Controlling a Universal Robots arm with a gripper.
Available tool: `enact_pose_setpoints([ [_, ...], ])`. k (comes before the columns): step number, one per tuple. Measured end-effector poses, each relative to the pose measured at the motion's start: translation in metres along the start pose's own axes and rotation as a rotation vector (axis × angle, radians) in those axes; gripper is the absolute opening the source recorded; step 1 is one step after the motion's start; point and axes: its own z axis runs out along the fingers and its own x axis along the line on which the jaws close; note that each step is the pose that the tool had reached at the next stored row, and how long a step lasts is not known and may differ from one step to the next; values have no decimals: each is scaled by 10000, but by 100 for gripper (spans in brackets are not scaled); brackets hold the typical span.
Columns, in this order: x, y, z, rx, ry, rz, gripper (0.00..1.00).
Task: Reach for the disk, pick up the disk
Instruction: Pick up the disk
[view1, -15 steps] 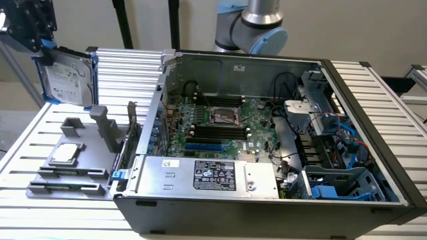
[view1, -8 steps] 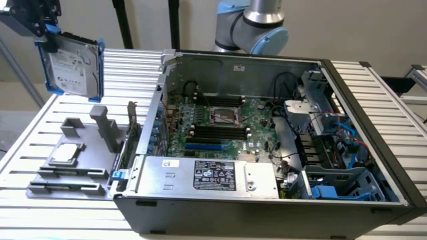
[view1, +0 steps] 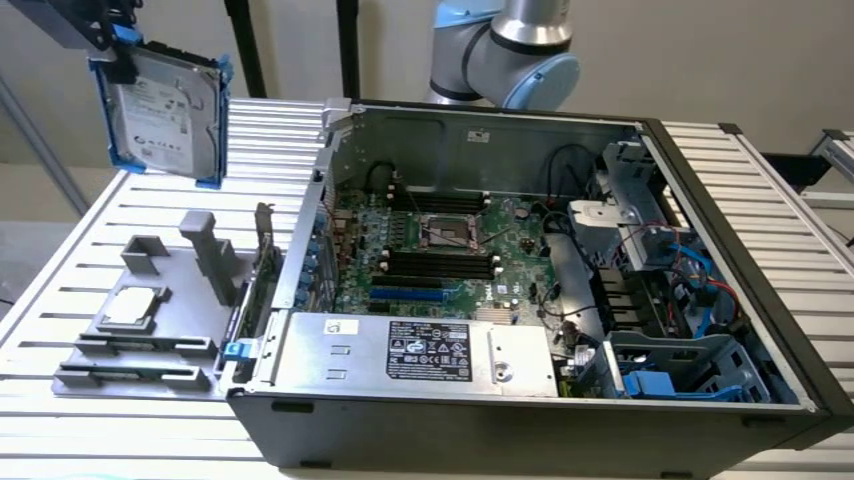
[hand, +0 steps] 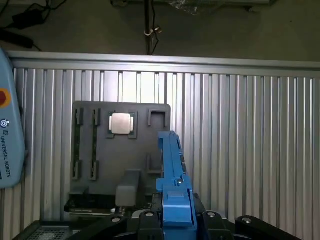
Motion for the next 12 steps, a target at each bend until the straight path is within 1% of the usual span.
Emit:
enact_pose_setpoints([
  [5, 17, -187, -143, -1, -144, -33, 33],
  [12, 57, -453, -362, -3, -299, -60, 33],
])
